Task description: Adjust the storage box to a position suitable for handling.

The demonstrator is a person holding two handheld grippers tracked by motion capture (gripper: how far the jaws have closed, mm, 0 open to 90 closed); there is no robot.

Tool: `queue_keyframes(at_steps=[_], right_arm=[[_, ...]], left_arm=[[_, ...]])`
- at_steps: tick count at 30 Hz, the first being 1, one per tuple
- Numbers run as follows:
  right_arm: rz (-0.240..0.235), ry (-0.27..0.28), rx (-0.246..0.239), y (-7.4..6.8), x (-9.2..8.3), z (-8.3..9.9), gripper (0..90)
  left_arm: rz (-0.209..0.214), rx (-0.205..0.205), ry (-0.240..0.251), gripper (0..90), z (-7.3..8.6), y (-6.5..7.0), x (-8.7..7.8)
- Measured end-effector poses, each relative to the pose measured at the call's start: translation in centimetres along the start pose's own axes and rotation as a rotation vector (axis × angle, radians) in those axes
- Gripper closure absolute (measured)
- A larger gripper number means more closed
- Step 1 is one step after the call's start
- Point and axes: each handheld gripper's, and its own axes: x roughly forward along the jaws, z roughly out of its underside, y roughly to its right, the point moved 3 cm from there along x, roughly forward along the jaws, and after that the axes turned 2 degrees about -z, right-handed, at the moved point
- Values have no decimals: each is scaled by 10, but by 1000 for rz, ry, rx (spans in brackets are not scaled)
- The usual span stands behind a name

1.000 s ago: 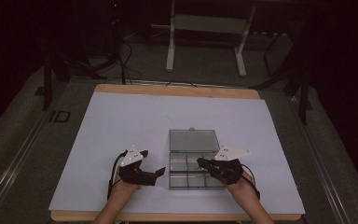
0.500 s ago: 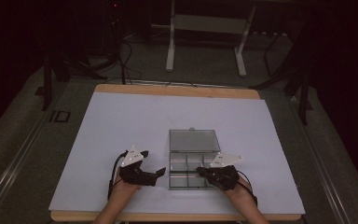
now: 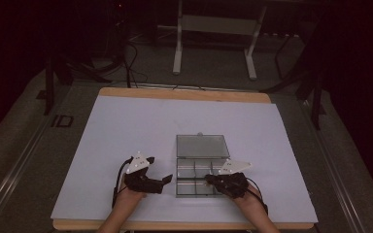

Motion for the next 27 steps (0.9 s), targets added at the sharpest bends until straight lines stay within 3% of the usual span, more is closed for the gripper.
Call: queue_keyframes(at_steps=[18, 21, 23, 25, 26, 27], right_arm=[[34, 67, 8, 8, -23, -7, 747], [47, 87, 20, 12, -29, -6, 672], [79, 100, 20, 16, -34, -5, 563], [93, 104, 22, 18, -35, -5, 529], [112, 114, 34, 22, -38, -4, 447], [112, 114, 34, 22, -38, -4, 447]], left_arm=[[7, 5, 2, 32, -1, 2, -1], [6, 8, 2, 32, -1, 2, 0], [12, 15, 5, 32, -1, 3, 0], [19, 22, 6, 32, -2, 3, 0], [20, 25, 8, 32, -2, 3, 0], [18, 28, 9, 32, -2, 4, 0]])
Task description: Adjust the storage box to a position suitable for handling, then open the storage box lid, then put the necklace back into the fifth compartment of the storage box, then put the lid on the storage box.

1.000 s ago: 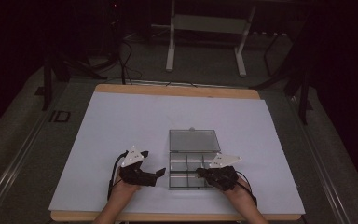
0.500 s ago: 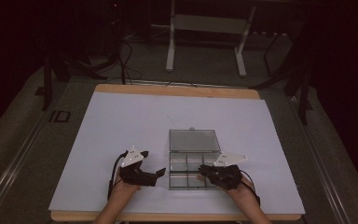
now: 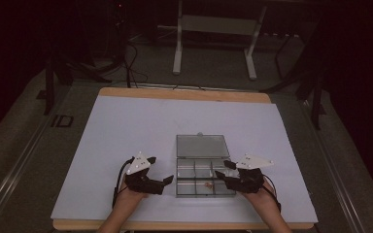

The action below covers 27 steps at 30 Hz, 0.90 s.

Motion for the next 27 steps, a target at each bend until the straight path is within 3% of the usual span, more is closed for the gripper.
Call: queue_keyframes(at_steps=[1, 5, 6, 7, 10, 11, 16, 21, 27], right_arm=[[17, 9, 12, 5, -3, 1, 389], [40, 34, 47, 14, -8, 1, 305], [40, 34, 47, 14, -8, 1, 305], [34, 36, 65, 18, -10, 2, 233], [29, 37, 71, 19, -11, 2, 211], [22, 40, 75, 23, -13, 4, 153], [24, 43, 94, 30, -16, 7, 145], [66, 38, 69, 38, -18, 10, 162], [75, 75, 105, 49, -23, 12, 165]], left_arm=[[-1, 2, -2, 32, 0, 0, 0], [-3, 2, -6, 32, 0, 0, 1], [-3, 2, -6, 32, 0, 0, 1], [-2, 2, -6, 32, 0, 0, 1], [-3, 3, -7, 32, 0, 1, 1], [-3, 3, -8, 32, 0, 1, 1], [-2, 7, -13, 32, -2, 2, 2], [9, 17, -13, 32, -8, 6, 2], [12, 31, -11, 32, -17, 8, 5]])
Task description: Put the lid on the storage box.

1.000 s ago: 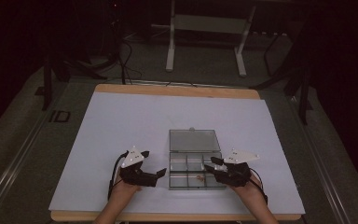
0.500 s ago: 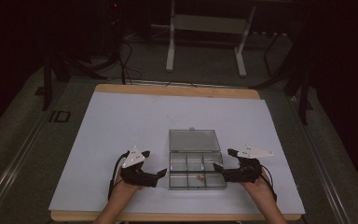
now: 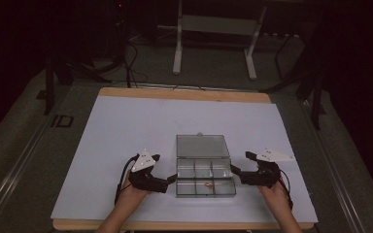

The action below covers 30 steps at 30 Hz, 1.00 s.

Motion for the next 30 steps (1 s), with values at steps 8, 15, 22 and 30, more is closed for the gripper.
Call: queue_keyframes(at_steps=[8, 15, 22, 30], right_arm=[[10, 1, -27, 6, -1, -3, 150], [15, -17, 0, 9, 4, -4, 155], [9, 16, 11, 8, 8, -13, 140], [17, 48, 66, 12, 12, -22, 137]], left_arm=[[23, -1, 1, 32, -14, 1, 7], [14, -4, 12, 32, -32, 0, 13], [30, -68, -26, 29, -46, -1, 24], [-18, -40, 6, 23, -59, 0, 25]])
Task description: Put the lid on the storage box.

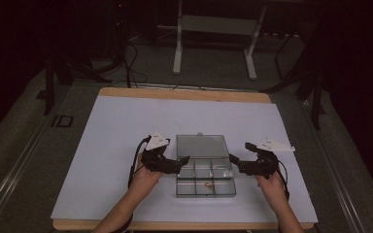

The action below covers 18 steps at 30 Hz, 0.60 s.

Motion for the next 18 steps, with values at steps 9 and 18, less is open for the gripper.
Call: queue_keyframes(at_steps=[9, 18], right_arm=[[6, -7, -13, 2, 18, -8, 141], [8, -6, -30, 5, 31, -16, 172]], left_arm=[[19, -32, -50, 23, -6, -10, 15], [17, -56, -101, 24, -3, -17, 33]])
